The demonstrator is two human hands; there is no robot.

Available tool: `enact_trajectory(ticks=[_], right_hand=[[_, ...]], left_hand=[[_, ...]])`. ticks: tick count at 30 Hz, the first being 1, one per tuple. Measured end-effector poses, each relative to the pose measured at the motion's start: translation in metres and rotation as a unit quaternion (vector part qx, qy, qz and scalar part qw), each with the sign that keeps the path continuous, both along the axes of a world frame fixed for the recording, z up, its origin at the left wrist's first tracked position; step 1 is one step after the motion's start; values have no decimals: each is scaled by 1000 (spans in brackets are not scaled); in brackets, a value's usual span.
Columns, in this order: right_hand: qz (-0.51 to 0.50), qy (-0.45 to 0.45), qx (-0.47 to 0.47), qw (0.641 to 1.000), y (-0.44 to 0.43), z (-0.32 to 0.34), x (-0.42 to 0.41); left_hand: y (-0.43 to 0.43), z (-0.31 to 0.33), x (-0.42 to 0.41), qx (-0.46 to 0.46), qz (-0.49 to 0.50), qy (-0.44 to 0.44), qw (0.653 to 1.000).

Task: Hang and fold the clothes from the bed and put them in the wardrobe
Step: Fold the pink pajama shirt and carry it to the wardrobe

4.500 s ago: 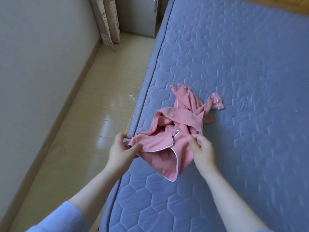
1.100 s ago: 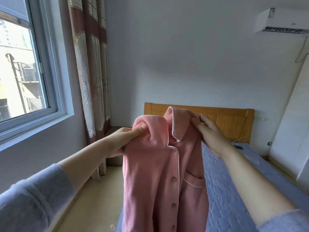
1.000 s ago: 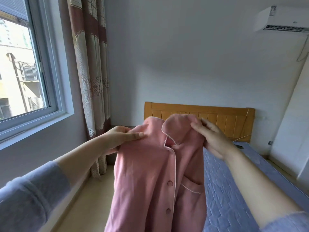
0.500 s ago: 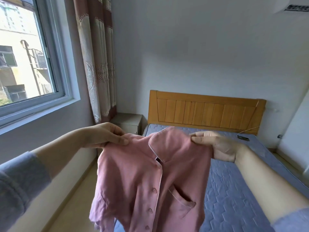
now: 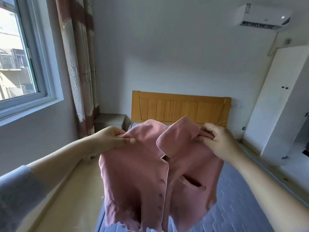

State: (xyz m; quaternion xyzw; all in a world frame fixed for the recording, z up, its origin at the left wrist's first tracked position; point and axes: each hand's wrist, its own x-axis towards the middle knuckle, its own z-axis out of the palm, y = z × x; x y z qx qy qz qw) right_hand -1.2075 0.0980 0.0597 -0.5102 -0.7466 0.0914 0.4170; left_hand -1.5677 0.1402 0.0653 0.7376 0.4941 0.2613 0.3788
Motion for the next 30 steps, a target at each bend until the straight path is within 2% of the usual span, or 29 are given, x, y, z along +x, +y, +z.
enact_trajectory(ticks=[2,4,9,14,19,25,30], right_hand=[[-32,-36,14,999,-28,-5,9],[-50,-58,-10,997,-52,-14,20],[-65,0,-53,996,-95,-43,36],[-79,-1,-76,994,-109,-83,42],[-111,-23,-119,986,-86,-134,57],[-154,-50,-198,967,-9,-228,78],[-159,-64,-294,940,81,-333,100]], left_hand=[[-20,-8,-4,94,42,26,994],[-39,-18,-9,165,60,32,984],[-75,-63,-26,201,97,40,974],[-85,-107,-31,162,121,59,978],[-60,-162,-29,107,159,97,977],[6,-255,-11,31,197,143,969],[77,-359,11,-56,196,265,943]])
